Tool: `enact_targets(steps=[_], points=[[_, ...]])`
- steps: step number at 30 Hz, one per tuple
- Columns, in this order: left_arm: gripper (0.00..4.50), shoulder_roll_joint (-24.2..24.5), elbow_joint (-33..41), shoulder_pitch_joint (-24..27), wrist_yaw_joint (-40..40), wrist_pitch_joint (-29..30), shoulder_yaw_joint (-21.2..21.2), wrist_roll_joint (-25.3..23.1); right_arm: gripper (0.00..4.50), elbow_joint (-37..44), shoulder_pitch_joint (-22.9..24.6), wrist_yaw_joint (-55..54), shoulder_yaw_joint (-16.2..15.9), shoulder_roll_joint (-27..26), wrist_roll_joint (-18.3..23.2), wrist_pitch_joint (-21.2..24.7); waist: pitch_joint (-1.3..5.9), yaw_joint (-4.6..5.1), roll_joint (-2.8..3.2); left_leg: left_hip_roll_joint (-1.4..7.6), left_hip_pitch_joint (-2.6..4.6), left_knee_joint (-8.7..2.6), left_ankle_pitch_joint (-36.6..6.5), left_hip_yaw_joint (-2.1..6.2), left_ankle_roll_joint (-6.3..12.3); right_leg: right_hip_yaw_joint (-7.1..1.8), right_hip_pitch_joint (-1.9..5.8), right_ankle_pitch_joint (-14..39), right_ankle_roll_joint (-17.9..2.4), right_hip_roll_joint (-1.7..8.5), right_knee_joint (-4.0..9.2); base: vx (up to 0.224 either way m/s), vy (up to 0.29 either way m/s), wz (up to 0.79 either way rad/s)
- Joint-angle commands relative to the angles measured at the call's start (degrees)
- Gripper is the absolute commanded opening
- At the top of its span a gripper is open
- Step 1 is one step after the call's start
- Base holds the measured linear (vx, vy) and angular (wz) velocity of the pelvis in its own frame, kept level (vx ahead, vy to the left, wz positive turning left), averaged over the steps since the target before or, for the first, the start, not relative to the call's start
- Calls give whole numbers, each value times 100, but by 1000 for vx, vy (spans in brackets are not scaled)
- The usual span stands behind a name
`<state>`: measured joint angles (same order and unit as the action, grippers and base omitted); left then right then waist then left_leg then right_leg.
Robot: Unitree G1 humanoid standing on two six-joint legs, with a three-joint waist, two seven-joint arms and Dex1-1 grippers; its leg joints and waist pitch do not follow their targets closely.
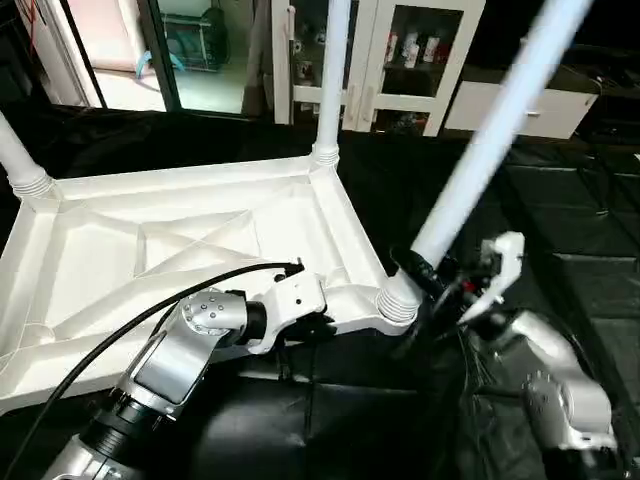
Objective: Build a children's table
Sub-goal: Pick table leg
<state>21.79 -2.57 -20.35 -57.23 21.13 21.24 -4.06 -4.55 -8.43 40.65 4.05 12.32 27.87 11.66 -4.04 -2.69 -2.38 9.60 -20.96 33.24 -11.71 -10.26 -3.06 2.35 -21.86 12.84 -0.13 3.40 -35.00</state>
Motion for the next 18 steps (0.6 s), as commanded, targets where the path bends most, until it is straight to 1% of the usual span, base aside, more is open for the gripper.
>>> enact_targets(steps=[1, 3, 5, 6, 7, 11, 13, 14, 16, 18], points=[[3, -75, -279, 106, 111, -7, 10, 151, 187, -237, 237, 57, -185, 17, -306, 110, 146, 22, -100, 409, 43, -502, -1308, 161, 211, -321, 44, 2349, -716, 551, 607, 0, 0, 0], [3, -65, -291, 105, 107, -7, -2, 154, 187, -255, 359, 107, -307, 48, -510, -223, 123, 21, -95, 407, 44, -507, -1427, 162, 190, -329, 30, 2574, -677, 567, 642, 0, 0, 0], [3, -55, -298, 104, 100, -6, -6, 155, 187, -261, 415, 124, -350, 57, -566, -342, 109, 22, -90, 410, 40, -518, -1511, 175, 173, -332, 25, 2750, -629, 577, 660, 0, 0, 0], [3, -53, -302, 103, 99, -6, -7, 153, 187, -281, 441, 134, -391, 82, -618, -416, 114, 25, -94, 412, 48, -520, -1527, 179, 168, -330, 23, 2787, -615, 575, 663, 0, 0, 0], [3, -50, -305, 102, 95, -2, -7, 151, 187, -325, 495, 153, -498, 144, -754, -535, 109, 31, -102, 410, 46, -528, -1557, 185, 163, -329, 21, 2851, -593, 570, 669, 0, 0, 0], [3, -55, -323, 90, 97, -2, -8, 150, 187, -364, 524, 168, -567, 171, -829, -609, 99, 37, -109, 410, 49, -533, -1624, 190, 171, -340, 8, 2965, -561, 574, 685, 0, 0, 0], [3, -54, -330, 84, 95, -1, -8, 149, 187, -372, 522, 156, -552, 159, -832, -600, 96, 40, -102, 413, 46, -540, -1654, 198, 164, -340, 6, 3015, -555, 575, 691, 0, 0, 0], [3, -55, -341, 77, 97, -2, -7, 147, 187, -396, 490, 108, -549, 166, -874, -549, 93, 43, -107, 413, 52, -541, -1704, 199, 158, -341, -4, 3073, -538, 573, 698, 0, 0, 0], [3, -55, -341, 77, 101, 3, -8, 145, 187, -393, 426, 58, -591, 197, -912, -412, 96, 49, -107, 413, 46, -547, -1715, 208, 143, -339, 0, 3106, -533, 576, 699, 0, 0, 0], [3, -52, -337, 78, 104, 7, -7, 151, 187, -398, 402, 46, -626, 211, -874, -273, 92, 54, -109, 413, 54, -546, -1762, 207, 138, -342, -8, 3145, -526, 576, 708, 0, 0, 0]])
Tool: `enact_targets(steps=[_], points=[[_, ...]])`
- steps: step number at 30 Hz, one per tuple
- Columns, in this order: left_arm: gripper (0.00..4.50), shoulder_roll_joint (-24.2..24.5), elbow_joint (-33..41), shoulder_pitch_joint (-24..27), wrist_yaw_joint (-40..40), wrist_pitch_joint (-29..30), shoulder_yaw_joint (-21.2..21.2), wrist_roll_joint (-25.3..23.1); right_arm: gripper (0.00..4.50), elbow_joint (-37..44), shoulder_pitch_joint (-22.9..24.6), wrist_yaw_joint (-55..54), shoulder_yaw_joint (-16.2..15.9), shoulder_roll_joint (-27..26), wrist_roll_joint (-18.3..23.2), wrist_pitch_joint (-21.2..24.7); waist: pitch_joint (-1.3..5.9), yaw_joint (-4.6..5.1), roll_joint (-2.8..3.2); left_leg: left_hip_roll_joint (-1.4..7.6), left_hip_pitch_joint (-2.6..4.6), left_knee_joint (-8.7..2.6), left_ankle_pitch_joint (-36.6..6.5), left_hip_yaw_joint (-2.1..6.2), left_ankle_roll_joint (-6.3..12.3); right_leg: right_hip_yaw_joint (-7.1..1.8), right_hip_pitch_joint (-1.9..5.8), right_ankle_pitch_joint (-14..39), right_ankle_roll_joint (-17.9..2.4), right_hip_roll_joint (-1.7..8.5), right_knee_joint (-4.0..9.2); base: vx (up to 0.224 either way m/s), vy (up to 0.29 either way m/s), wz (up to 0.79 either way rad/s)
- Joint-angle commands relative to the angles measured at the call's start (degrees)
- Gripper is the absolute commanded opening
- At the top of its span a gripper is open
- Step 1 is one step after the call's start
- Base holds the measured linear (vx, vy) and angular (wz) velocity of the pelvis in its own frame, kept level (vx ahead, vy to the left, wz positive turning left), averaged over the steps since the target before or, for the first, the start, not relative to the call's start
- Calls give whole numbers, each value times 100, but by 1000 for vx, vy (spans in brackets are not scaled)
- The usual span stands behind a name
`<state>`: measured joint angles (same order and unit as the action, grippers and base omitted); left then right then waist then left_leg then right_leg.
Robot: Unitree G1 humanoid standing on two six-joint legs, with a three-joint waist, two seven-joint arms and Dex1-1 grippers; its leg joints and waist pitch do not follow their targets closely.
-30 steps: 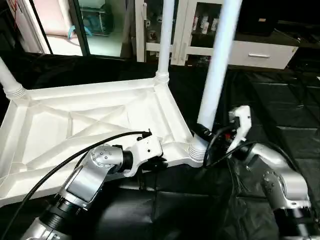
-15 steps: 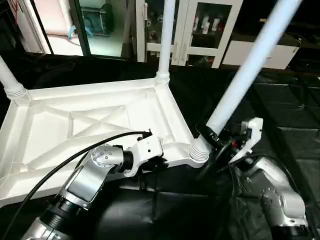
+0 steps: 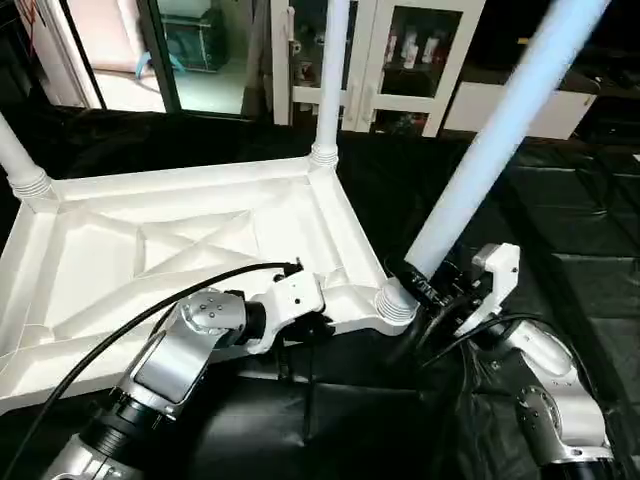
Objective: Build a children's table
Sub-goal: Pick table leg
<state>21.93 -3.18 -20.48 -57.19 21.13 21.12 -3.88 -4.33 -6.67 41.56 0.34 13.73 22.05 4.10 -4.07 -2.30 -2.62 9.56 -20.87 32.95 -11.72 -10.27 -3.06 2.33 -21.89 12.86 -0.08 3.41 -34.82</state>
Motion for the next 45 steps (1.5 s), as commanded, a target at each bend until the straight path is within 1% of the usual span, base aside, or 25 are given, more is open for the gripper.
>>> enact_targets(steps=[1, 2, 3, 4, 5, 7, 8, 11, 13, 14, 15, 18, 20, 21, 22, 24, 31, 35, 38, 39, 41, 42, 43, 44, 45], points=[[3, -64, -271, 93, 99, 11, 6, 135, 187, -435, 217, -57, -274, 81, -267, 608, 83, 27, -78, 414, 46, -523, -1831, 216, 125, -339, -13, 3235, -527, 578, 701, 0, 0, 0], [3, -61, -263, 96, 99, 17, 7, 136, 187, -500, 202, -82, -351, 129, -279, 851, 65, 45, -83, 410, 51, -530, -1988, 228, 88, -331, -28, 3469, -482, 581, 724, 0, 0, 0], [3, -61, -265, 94, 99, 18, 5, 138, 187, -553, 192, -104, -413, 167, -342, 951, 62, 55, -91, 406, 73, -524, -2131, 241, 44, -331, -44, 3726, -417, 595, 752, 0, 0, 0], [3, -61, -265, 94, 99, 18, 5, 138, 187, -560, 191, -107, -420, 171, -350, 963, 57, 59, -89, 404, 75, -523, -2161, 249, 29, -340, -46, 3797, -391, 609, 763, 0, 0, 0], [3, -61, -262, 95, 102, 21, 2, 139, 187, -682, 191, -188, -546, 234, -555, 1075, 59, 71, -101, 406, 81, -537, -2232, 262, -5, -333, -48, 3891, -342, 604, 772, 0, 0, 0], [3, -58, -258, 98, 104, 23, 0, 140, 187, -729, 184, -268, -546, 209, -606, 1093, 71, 77, -105, 403, 78, -557, -2215, 268, -20, -326, -33, 3835, -314, 600, 776, 0, 0, 0], [3, -57, -254, 102, 109, 25, -5, 141, 187, -748, 154, -306, -533, 187, -626, 1062, 92, 79, -107, 410, 86, -581, -2168, 266, -25, -323, -23, 3664, -320, 599, 785, 0, 0, 0], [3, -54, -257, 100, 111, 25, -10, 142, 187, -725, 129, -312, -546, 191, -618, 1084, 97, 88, -114, 423, 101, -603, -2282, 274, -37, -316, -27, 3515, -364, 588, 784, 0, 0, 0], [3, -47, -265, 94, 115, 19, -15, 139, 187, -671, 116, -316, -568, 197, -643, 1011, 101, 89, -105, 422, 99, -608, -2285, 269, -28, -319, -22, 3432, -394, 590, 787, 0, 0, 0], [3, -44, -265, 92, 116, 21, -15, 138, 187, -588, 127, -280, -501, 151, -480, 1006, 111, 87, -110, 424, 97, -613, -2224, 265, -15, -317, -11, 3328, -410, 586, 782, 0, 0, 0], [3, -43, -270, 89, 119, 19, -17, 138, 187, -517, 131, -265, -468, 137, -387, 1030, 109, 77, -104, 425, 108, -612, -2188, 253, 10, -327, -21, 3238, -436, 586, 786, 0, 0, 0], [3, -45, -292, 75, 121, 16, -17, 128, 187, -420, 127, -242, -458, 140, -322, 1117, 108, 70, -91, 431, 114, -609, -2137, 238, 31, -338, -22, 3081, -502, 577, 774, 0, 0, 0], [3, -56, -301, 59, 125, 20, -12, 126, 187, -475, 112, -276, -470, 157, -395, 1098, 106, 70, -98, 428, 110, -609, -2127, 232, 39, -337, -19, 3093, -513, 580, 777, 0, 0, 0], [3, -56, -305, 53, 124, 21, -11, 129, 187, -489, 107, -285, -475, 160, -403, 1093, 105, 66, -86, 428, 117, -608, -2137, 235, 32, -337, -24, 3134, -507, 583, 780, 0, 0, 0], [3, -58, -307, 46, 126, 21, -9, 130, 187, -498, 103, -291, -479, 160, -410, 1074, 105, 69, -93, 427, 116, -607, -2140, 232, 33, -337, -23, 3151, -501, 581, 784, 0, 0, 0], [3, -67, -305, 35, 131, 26, -6, 133, 187, -503, 92, -328, -465, 148, -432, 995, 106, 67, -82, 429, 122, -609, -2188, 241, 13, -335, -27, 3234, -483, 585, 789, 0, 0, 0], [0, -94, -324, -8, 154, 28, -15, 128, 184, -478, 32, -355, -334, 63, -269, 978, 101, 71, -79, 426, 127, -612, -2312, 247, -7, -339, -44, 3372, -445, 590, 809, 0, 0, 0], [0, -117, -316, -42, 171, 85, -43, 149, 184, -492, 26, -457, -317, 49, -330, 917, 102, 70, -69, 429, 131, -617, -2352, 258, -30, -336, -47, 3430, -426, 592, 812, 0, 0, 0], [0, -201, -305, -70, 292, 217, -135, 190, 184, -534, -8, -662, -271, -2, -421, 853, 94, 76, -67, 424, 131, -616, -2420, 266, -49, -333, -54, 3583, -399, 602, 828, 0, 0, 0], [0, -259, -303, -120, 356, 274, -152, 186, 184, -589, -62, -863, -246, -22, -532, 846, 94, 87, -82, 423, 129, -621, -2445, 273, -71, -326, -58, 3649, -380, 601, 828, 0, 0, 0], [0, -297, -304, -156, 396, 307, -158, 181, 184, -629, -100, -999, -228, -35, -611, 845, 86, 90, -76, 409, 143, -612, -2527, 279, -98, -323, -82, 3799, -335, 602, 849, 0, 0, 0], [0, -488, -343, -336, 554, 453, -187, 178, 184, -785, -278, -1517, -141, -131, -847, 844, 96, 101, -77, 411, 135, -618, -2534, 287, -128, -316, -71, 3801, -317, 601, 839, 0, 0, 0], [0, -556, -367, -402, 617, 500, -202, 174, 184, -834, -338, -1673, -104, -174, -892, 855, 91, 109, -69, 406, 139, -620, -2550, 285, -153, -313, -88, 3814, -322, 595, 844, 0, 0, 0], [0, -763, -459, -622, 805, 634, -242, 158, 184, -981, -527, -2186, 22, -316, -1026, 886, 91, 123, -73, 394, 158, -617, -2612, 288, -218, -297, -105, 3840, -305, 582, 854, 0, 0, 0], [0, -819, -489, -686, 853, 668, -252, 152, 184, -1021, -580, -2334, 58, -354, -1062, 894, 101, 128, -71, 386, 181, -601, -2650, 286, -243, -291, -120, 3840, -313, 581, 853, 0, 0, 0]])
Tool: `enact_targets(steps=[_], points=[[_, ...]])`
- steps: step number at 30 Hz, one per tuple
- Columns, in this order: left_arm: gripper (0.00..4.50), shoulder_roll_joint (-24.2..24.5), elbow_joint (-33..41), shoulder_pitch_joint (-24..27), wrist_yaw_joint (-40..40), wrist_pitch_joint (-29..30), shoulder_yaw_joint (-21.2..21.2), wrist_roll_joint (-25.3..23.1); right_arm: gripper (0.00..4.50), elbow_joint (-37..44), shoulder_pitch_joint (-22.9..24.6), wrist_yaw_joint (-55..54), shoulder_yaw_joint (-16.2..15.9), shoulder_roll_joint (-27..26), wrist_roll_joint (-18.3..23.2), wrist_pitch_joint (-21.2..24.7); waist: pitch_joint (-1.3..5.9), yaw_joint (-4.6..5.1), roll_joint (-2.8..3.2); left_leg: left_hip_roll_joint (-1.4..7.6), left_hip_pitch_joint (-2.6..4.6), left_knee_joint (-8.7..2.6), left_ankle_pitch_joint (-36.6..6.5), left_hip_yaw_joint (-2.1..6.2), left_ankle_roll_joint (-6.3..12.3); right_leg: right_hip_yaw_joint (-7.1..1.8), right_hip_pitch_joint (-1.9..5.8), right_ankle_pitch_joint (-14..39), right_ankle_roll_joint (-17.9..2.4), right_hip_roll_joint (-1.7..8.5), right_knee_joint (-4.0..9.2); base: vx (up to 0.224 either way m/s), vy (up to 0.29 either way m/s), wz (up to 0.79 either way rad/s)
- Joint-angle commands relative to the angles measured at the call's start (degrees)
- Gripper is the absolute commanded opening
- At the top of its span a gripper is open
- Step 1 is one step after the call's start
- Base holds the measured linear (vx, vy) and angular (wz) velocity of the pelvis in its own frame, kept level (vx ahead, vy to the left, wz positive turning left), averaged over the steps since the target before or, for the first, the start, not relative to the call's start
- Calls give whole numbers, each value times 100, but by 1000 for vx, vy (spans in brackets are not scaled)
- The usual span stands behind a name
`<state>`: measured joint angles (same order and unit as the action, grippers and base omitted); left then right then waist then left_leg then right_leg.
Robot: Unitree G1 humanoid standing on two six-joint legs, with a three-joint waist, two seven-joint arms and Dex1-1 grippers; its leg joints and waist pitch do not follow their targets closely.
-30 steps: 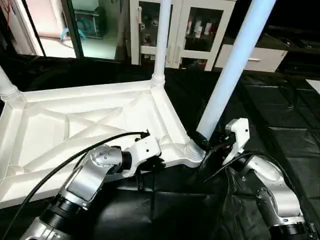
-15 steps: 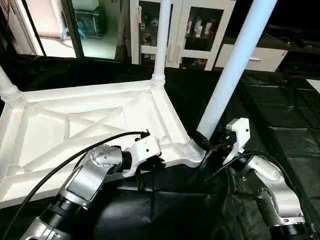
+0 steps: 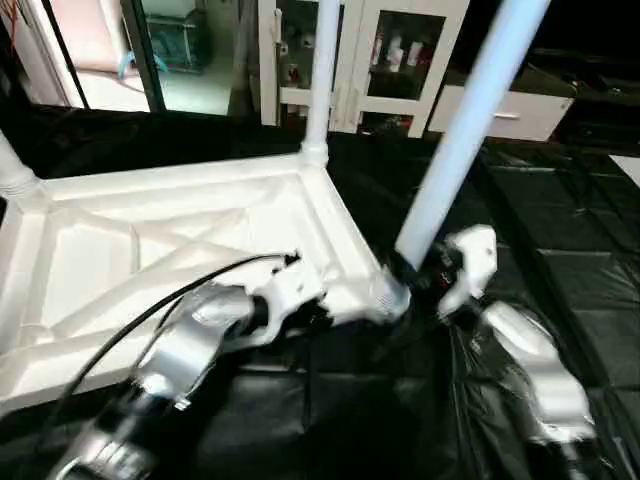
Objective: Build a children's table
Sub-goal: Pick table leg
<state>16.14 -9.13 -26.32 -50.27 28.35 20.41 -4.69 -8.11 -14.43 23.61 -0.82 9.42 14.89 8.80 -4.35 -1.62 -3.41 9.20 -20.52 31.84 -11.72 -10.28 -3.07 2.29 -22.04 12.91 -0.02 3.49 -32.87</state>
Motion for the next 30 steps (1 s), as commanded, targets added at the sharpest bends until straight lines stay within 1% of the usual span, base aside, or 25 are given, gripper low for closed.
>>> enact_targets(steps=[1, 2, 3, 4, 5, 6, 7, 8, 9, 10, 11, 12, 13, 14, 15, 17, 19, 20, 21, 23, 26, 27, 28, 29, 30], points=[[0, -353, 38, -250, 268, 9, -177, 189, 184, -742, 78, -814, 220, 5, -423, 448, 152, 56, 4, 431, 133, -489, -2579, 296, -237, -281, -63, 3669, -336, 590, 654, 0, 0, 0], [0, -378, 23, -281, 292, 23, -177, 180, 184, -763, 53, -860, 225, -9, -436, 451, 189, 46, 18, 455, 89, -505, -2211, 279, -223, -292, -22, 3038, -447, 577, 589, 0, 0, 0], [0, -476, -32, -394, 383, 78, -180, 149, 184, -841, -36, -1000, 237, -60, -473, 451, 191, 42, 32, 466, 60, -523, -2034, 273, -208, -289, 0, 2682, -517, 557, 550, 0, 0, 0], [0, -706, -136, -638, 547, 223, -185, 118, 184, -1034, -244, -1330, 232, -169, -606, 404, 218, 32, 43, 473, 49, -507, -1630, 227, -202, -294, 21, 1927, -655, 528, 479, 0, 0, 0], [0, -798, -174, -730, 615, 278, -183, 109, 184, -1114, -324, -1461, 225, -208, -659, 376, 219, 26, 29, 447, 60, -484, -1437, 168, -152, -300, 19, 1473, -800, 517, 446, 0, 0, 0], [0, -922, -220, -845, 715, 354, -187, 99, 184, -1203, -418, -1634, 268, -301, -651, 358, 224, 16, 18, 447, 61, -479, -1442, 154, -122, -299, 33, 1440, -843, 525, 442, 0, 0, 0], [0, -995, -248, -910, 779, 397, -189, 92, 184, -1253, -470, -1729, 301, -361, -628, 350, 214, 7, 29, 440, 72, -471, -1716, 136, -114, -300, -8, 1725, -848, 524, 474, 0, 0, 0], [0, -1087, -281, -1000, 845, 449, -176, 88, 184, -1343, -554, -1872, 311, -441, -649, 367, 238, 4, 16, 440, 60, -456, -1769, 141, -117, -302, 18, 1805, -797, 547, 463, 0, 0, 0], [0, -1221, -328, -1122, 946, 511, -134, 65, 184, -1501, -680, -2167, 325, -549, -749, 356, 280, -3, 4, 437, 40, -440, -1481, 125, -76, -296, 41, 1451, -786, 533, 425, 0, 0, 0], [0, -1277, -349, -1171, 989, 543, -112, 58, 184, -1579, -740, -2283, 319, -592, -802, 348, 294, -3, 0, 433, 29, -428, -1313, 118, -49, -289, 50, 1205, -816, 519, 391, 0, 0, 0], [0, -1349, -358, -1213, 1039, 594, -82, 52, 184, -1664, -810, -2406, 294, -629, -876, 354, 342, -12, -20, 430, 12, -388, -929, 101, 49, -266, 89, 663, -874, 495, 319, 0, 0, 0], [0, -1380, -356, -1224, 1065, 625, -72, 54, 184, -1695, -832, -2513, 312, -657, -902, 321, 350, -19, -19, 426, 12, -365, -763, 80, 122, -260, 83, 418, -919, 496, 295, 0, 0, 0], [0, -1393, -356, -1228, 1079, 634, -67, 54, 184, -1718, -850, -2564, 312, -666, -922, 303, 352, -28, -32, 414, -10, -313, -456, 53, 268, -266, 84, -93, -1030, 492, 230, 53, -10, -1], [0, -1416, -365, -1238, 1105, 649, -70, 52, 184, -1768, -881, -2622, 316, -683, -940, 272, 370, -41, -41, 388, -21, -274, -171, 26, 475, -257, 124, -585, -1195, 494, 172, 53, -10, -1], [0, -1422, -371, -1241, 1112, 655, -76, 53, 184, -1791, -894, -2634, 317, -691, -942, 250, 374, -45, -38, 386, -23, -268, -92, 21, 537, -258, 135, -715, -1242, 496, 158, 51, -15, -2], [0, -1417, -372, -1233, 1126, 676, -93, 53, 184, -1828, -916, -2622, 315, -720, -953, 136, 362, -54, -56, 385, -28, -246, 16, 6, 703, -256, 144, -925, -1322, 501, 144, 0, 0, 0], [0, -1405, -368, -1223, 1128, 680, -99, 54, 184, -1826, -918, -2563, 330, -748, -902, 108, 347, -54, -56, 398, -18, -249, -98, 4, 763, -252, 142, -705, -1344, 504, 163, 0, 0, 0], [0, -1383, -358, -1208, 1134, 697, -113, 63, 184, -1802, -925, -2440, 349, -803, -823, 1, 335, -50, -52, 410, -11, -258, -243, 7, 747, -249, 133, -430, -1332, 507, 184, 0, 0, 0], [0, -1374, -359, -1205, 1140, 701, -123, 63, 184, -1781, -931, -2348, 339, -814, -788, -37, 317, -48, -47, 422, 3, -274, -397, 12, 678, -245, 115, -132, -1289, 497, 215, 0, 0, 0], [0, -1359, -357, -1200, 1157, 713, -138, 65, 184, -1743, -945, -2286, 311, -822, -762, -83, 308, -38, -43, 428, 12, -287, -582, 21, 551, -245, 105, 159, -1222, 490, 239, 0, 0, 0], [0, -1315, -350, -1187, 1177, 730, -166, 71, 184, -1734, -991, -2207, 300, -822, -714, -169, 303, -30, -50, 421, 10, -294, -666, 30, 437, -245, 100, 285, -1133, 485, 246, 0, 0, 0], [0, -1313, -350, -1185, 1175, 732, -169, 71, 219, -1736, -996, -2187, 305, -822, -707, -188, 307, -30, -52, 417, 11, -289, -645, 27, 431, -246, 99, 247, -1125, 484, 242, 0, 0, 0], [0, -1304, -354, -1185, 1176, 733, -178, 69, 240, -1717, -1004, -2168, 319, -819, -688, -184, 307, -30, -60, 412, 5, -284, -623, 24, 438, -248, 102, 205, -1128, 482, 237, 0, 0, 0], [0, -1293, -347, -1178, 1174, 738, -185, 69, 240, -1689, -1004, -2145, 334, -821, -677, -177, 308, -36, -67, 407, -1, -278, -570, 21, 467, -251, 111, 123, -1134, 487, 229, 0, 0, 0], [0, -1290, -345, -1177, 1174, 739, -185, 69, 256, -1683, -1004, -2142, 337, -821, -676, -174, 318, -39, -72, 405, -3, -268, -485, 22, 509, -251, 118, 12, -1156, 489, 212, 0, 0, 0]])
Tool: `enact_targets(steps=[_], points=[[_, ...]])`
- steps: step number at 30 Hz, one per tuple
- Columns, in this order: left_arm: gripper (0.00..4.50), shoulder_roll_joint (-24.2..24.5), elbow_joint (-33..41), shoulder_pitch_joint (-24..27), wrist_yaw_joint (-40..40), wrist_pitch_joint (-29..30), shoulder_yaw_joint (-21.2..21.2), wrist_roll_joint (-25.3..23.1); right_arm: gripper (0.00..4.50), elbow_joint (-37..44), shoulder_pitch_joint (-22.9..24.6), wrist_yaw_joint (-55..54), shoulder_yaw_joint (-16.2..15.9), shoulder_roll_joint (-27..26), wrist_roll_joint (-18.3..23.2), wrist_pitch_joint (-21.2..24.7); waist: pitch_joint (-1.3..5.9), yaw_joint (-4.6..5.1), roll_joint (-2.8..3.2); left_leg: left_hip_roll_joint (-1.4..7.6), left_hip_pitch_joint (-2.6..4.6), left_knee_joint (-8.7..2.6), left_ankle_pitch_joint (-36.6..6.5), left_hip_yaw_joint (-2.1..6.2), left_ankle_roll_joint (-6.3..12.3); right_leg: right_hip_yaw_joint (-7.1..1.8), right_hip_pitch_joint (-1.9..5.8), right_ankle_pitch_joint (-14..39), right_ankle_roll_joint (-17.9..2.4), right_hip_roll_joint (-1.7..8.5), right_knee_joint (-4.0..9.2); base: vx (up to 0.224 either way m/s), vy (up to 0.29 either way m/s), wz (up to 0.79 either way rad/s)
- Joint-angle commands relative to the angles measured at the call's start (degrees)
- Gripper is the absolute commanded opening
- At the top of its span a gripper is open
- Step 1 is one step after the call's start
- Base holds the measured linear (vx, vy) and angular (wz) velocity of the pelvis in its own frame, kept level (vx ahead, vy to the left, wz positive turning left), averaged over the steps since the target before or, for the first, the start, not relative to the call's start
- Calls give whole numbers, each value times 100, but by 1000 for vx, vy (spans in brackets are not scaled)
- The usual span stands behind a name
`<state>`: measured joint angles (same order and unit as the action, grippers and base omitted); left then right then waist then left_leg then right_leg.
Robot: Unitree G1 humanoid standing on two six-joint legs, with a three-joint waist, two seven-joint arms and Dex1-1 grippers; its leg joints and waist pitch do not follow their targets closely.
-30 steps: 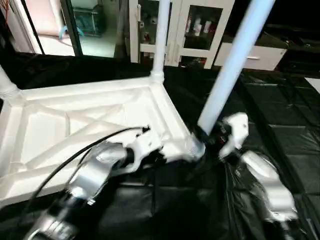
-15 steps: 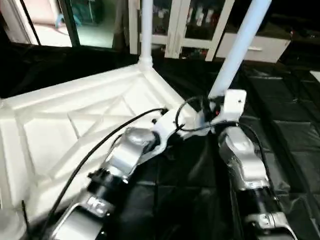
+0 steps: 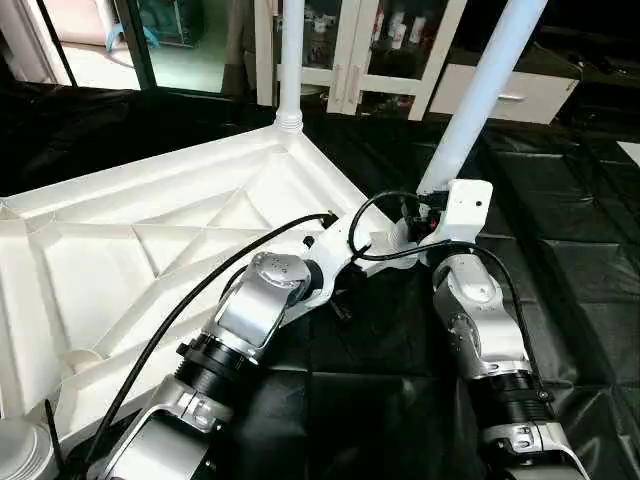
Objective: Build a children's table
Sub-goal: Pick table leg
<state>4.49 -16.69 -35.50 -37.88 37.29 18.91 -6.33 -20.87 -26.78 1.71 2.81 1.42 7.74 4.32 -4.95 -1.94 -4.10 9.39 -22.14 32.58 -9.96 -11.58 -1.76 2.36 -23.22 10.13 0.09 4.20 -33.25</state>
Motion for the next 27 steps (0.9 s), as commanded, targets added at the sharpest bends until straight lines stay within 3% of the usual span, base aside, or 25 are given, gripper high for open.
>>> enact_targets(steps=[1, 3, 5, 10, 13, 17, 19, 26, 27], points=[[0, -122, 413, -257, -69, -153, -38, 234, 262, -400, 227, 112, -22, -23, 53, 267, 382, -6, 1, 385, 160, -336, -617, 151, 403, -256, 237, 238, -1202, 416, 244, 0, 0, 0], [0, -109, 410, -258, -76, -151, -46, 237, 285, -335, 219, 227, -41, -1, 62, 266, 407, -31, -14, 374, 139, -306, -353, 141, 520, -254, 272, -175, -1319, 414, 188, 0, 0, 0], [0, -100, 402, -261, -80, -150, -51, 238, 304, -281, 209, 287, -53, 19, 62, 270, 388, -21, 2, 379, 141, -299, -263, 138, 618, -249, 257, -303, -1377, 411, 180, 0, 0, 0], [0, -82, 368, -271, -94, -166, -56, 247, 340, -148, 191, 470, -108, 99, 51, 244, 376, -23, -1, 388, 151, -302, -508, 141, 562, -250, 250, 156, -1372, 422, 220, 0, 0, 0], [0, -63, 369, -263, -118, -174, -60, 258, 359, 105, 269, 742, -173, 159, 146, 301, 380, -28, -2, 390, 152, -299, -512, 146, 547, -248, 256, 143, -1357, 417, 212, 0, 0, 0], [0, 24, 370, -220, -236, -239, -34, 284, 383, 692, 519, 1175, -230, 347, 317, 537, 389, -58, -25, 392, 147, -284, -366, 148, 660, -246, 269, 8, -1385, 424, 193, 0, 0, 0], [0, 97, 396, -172, -350, -302, 6, 298, 420, 1028, 686, 1329, -203, 521, 405, 680, 386, -48, -36, 385, 136, -281, -367, 147, 671, -247, 273, 25, -1387, 422, 193, 0, 0, 0], [0, 380, 544, 89, -682, -391, 128, 335, 420, 1642, 1114, 1889, 96, 1114, 710, 885, 344, -87, 22, 402, 149, -305, -928, 158, 430, -260, 225, 878, -1243, 427, 287, 0, 0, 0], [0, 399, 563, 109, -697, -380, 127, 346, 420, 1658, 1140, 1925, 167, 1150, 741, 932, 347, -76, 9, 398, 148, -309, -958, 160, 393, -253, 217, 971, -1224, 420, 296, 0, 0, 0]])
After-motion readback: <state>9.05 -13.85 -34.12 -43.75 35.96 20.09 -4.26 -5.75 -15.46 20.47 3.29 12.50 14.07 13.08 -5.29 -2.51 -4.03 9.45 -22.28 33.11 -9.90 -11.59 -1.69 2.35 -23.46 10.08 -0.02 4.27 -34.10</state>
